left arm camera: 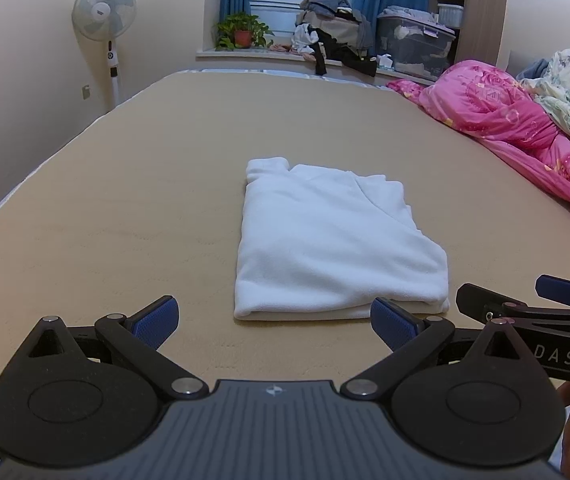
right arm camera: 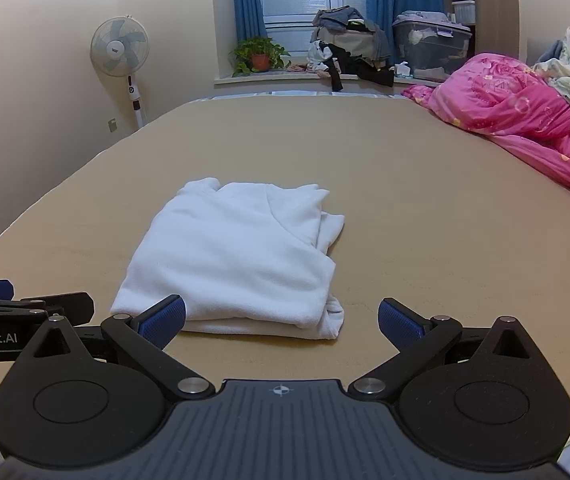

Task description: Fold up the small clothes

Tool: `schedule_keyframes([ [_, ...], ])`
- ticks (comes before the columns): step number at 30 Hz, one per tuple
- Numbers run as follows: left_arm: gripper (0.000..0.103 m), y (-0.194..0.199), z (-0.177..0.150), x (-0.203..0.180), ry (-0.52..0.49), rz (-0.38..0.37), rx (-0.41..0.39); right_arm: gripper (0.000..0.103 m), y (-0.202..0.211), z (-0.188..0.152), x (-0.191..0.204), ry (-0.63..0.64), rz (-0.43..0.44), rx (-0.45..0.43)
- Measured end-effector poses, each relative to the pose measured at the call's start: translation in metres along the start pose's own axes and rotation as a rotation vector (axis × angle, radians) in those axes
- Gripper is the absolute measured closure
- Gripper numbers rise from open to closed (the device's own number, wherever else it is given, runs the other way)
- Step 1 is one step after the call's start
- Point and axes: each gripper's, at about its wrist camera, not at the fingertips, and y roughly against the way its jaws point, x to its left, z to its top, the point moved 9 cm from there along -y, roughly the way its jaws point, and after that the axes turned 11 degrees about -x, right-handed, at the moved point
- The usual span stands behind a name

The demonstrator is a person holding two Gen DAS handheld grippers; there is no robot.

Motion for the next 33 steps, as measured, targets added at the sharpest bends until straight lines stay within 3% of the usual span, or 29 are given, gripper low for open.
schedule_keyframes([
  [33,0.001,0.0039,0.003,0.0008,0.005,-0.007,-0.01,0.001,0.0002,0.002,0.0024,0.0,-0.005,-0.001],
])
